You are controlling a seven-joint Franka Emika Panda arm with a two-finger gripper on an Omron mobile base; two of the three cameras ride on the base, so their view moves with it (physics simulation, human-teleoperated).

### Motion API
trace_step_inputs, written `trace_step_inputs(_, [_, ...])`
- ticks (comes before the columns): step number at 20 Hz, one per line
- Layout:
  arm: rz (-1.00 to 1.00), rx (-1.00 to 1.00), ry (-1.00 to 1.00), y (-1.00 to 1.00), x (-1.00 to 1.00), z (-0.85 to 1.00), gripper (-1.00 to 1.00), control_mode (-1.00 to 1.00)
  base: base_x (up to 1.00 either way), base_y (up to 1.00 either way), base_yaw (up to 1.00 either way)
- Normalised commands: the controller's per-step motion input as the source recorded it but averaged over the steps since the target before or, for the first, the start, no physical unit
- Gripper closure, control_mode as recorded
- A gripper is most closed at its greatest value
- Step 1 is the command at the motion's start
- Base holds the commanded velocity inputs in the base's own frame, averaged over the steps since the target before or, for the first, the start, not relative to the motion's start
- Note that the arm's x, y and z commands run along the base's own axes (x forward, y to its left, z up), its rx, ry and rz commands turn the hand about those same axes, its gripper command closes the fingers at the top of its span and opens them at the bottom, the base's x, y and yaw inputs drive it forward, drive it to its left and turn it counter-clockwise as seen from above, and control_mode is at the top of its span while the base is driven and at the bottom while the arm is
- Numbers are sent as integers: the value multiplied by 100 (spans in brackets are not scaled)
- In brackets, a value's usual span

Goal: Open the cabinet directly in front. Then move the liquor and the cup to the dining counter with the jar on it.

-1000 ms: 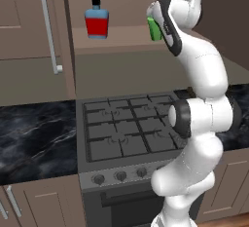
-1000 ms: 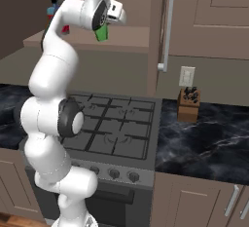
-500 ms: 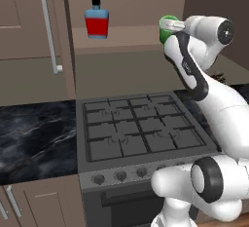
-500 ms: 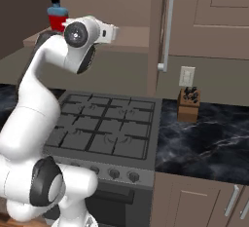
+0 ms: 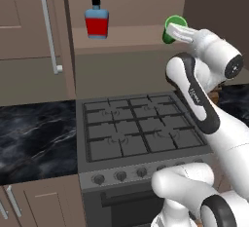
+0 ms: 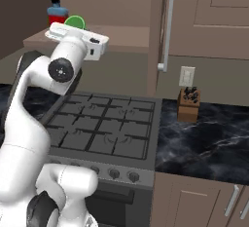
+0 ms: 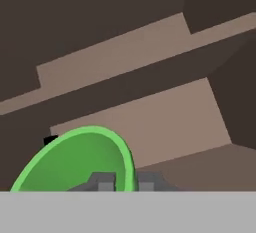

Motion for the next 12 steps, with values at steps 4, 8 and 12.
trace_step_inputs(4, [4, 4, 50, 23, -100, 25, 100, -100, 0, 0, 0])
trace_step_inputs(8, [11, 2, 72, 18, -100, -15, 100, -100, 0, 0, 0])
trace_step_inputs(12, [27, -5, 54, 58, -75, -75, 100, -100, 0, 0, 0])
